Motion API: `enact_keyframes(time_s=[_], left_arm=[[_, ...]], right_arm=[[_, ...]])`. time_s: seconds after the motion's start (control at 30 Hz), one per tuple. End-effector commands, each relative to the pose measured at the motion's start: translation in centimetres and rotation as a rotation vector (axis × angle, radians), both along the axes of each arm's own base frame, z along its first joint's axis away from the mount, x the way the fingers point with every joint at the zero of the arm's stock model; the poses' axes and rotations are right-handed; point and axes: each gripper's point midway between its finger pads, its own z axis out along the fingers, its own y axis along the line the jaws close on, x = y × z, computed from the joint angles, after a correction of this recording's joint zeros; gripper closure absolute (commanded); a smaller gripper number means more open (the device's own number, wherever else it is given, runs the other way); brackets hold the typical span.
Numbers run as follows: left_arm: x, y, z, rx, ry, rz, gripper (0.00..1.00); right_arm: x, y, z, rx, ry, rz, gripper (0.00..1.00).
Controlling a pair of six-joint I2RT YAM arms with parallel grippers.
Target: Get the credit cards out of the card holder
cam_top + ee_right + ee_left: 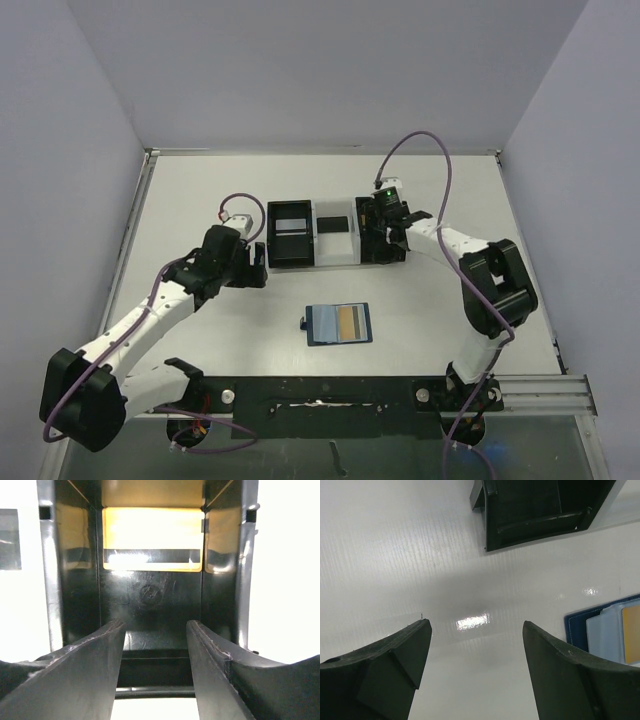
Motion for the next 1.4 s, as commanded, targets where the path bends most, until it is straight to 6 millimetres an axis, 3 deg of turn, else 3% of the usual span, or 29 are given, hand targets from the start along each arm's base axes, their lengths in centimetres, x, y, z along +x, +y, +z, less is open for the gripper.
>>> enact_keyframes(time_s=[0.0, 0.13, 0.3, 0.43, 0.53, 0.6, 0.77, 0.97, 1.1, 1.27, 1.37], left_arm=[[1.2, -0.8, 3.2, -0.073, -0.123, -0.02, 0.26], [1.3, -0.9, 4.6, -0.105, -0.17, -0.012, 0.26], [0.7, -1.9, 6.5, -0.209, -0.209, -0.023, 0.26], [-1.2, -7.2, 9.6, -0.462, -0.161, -0.214, 0.29], [-2.1, -10.6, 10.2, -0.516, -0.114, -0.281, 0.3], [-2.5, -12.2, 10.2, -0.489, -0.12, -0.299, 0.3], [-2.9, -15.2, 9.0, -0.491, -0.081, -0.298, 0.31], [-2.8, -16.5, 7.5, -0.522, -0.026, -0.242, 0.38], [-3.3, -17.5, 6.8, -0.545, 0.001, -0.223, 0.4], [-2.7, -17.7, 5.2, -0.532, 0.042, -0.108, 0.45], [-2.1, -18.7, 4.6, -0.559, 0.064, -0.082, 0.5]], right_arm=[[1.2, 0.3, 6.2, 0.043, -0.13, 0.012, 0.46], [0.7, -0.2, 9.5, 0.065, -0.196, -0.019, 0.45], [-1.6, -1.9, 14.4, 0.158, -0.343, -0.114, 0.32], [-4.8, -2.5, 17.3, 0.323, -0.474, -0.132, 0.21], [-7.3, -3.1, 17.7, 0.457, -0.535, -0.162, 0.01], [-8.7, -3.1, 17.8, 0.519, -0.557, -0.15, 0.02], [-11.4, -0.8, 15.9, 0.625, -0.501, -0.004, 0.02], [-14.2, 2.2, 11.8, 0.745, -0.339, 0.115, 0.02], [-15.3, 1.6, 8.3, 0.767, -0.198, -0.015, 0.0], [-16.5, 3.4, 7.1, 0.866, -0.103, 0.007, 0.11], [-17.6, 4.5, 5.8, 0.905, -0.03, 0.022, 0.24]])
